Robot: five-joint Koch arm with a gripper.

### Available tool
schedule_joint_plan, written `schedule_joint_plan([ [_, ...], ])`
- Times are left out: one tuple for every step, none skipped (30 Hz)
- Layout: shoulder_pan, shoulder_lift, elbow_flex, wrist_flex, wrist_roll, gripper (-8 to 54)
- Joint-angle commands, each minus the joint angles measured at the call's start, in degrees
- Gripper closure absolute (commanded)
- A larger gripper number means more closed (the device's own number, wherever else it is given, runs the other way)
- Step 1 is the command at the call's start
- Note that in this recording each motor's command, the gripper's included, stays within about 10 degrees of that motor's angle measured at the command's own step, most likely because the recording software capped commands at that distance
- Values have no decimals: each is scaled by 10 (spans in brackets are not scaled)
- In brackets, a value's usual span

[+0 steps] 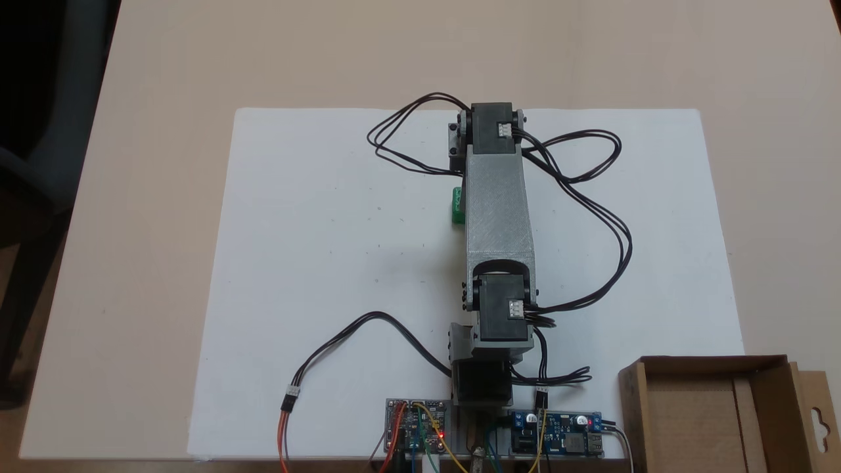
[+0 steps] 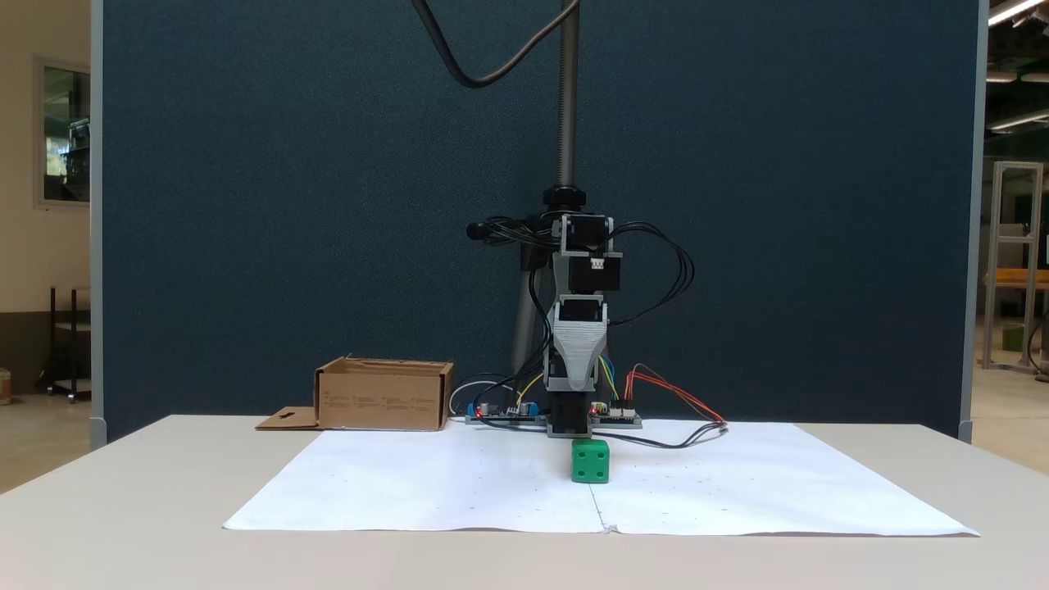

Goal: Grasp a green dice and put it in the bin.

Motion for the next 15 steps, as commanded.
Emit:
schedule_joint_plan([
  [-18, 10, 6, -7, 24, 22],
  [-19, 10, 16, -11, 24, 22],
  [-19, 10, 21, -13, 24, 22],
  [-19, 10, 23, -15, 24, 22],
  [-19, 10, 24, -15, 24, 22],
  [-18, 10, 24, -15, 24, 23],
  [-18, 10, 25, -16, 24, 23],
  [-18, 10, 25, -21, 24, 23],
  [-19, 10, 30, -30, 24, 23],
  [-19, 8, 33, -37, 24, 24],
  [-19, 6, 36, -45, 24, 24],
  [-19, 4, 38, -50, 24, 24],
  [-21, 2, 42, -56, 24, 24],
  [-22, 1, 45, -61, 24, 24],
  [-23, 0, 47, -64, 24, 24],
])
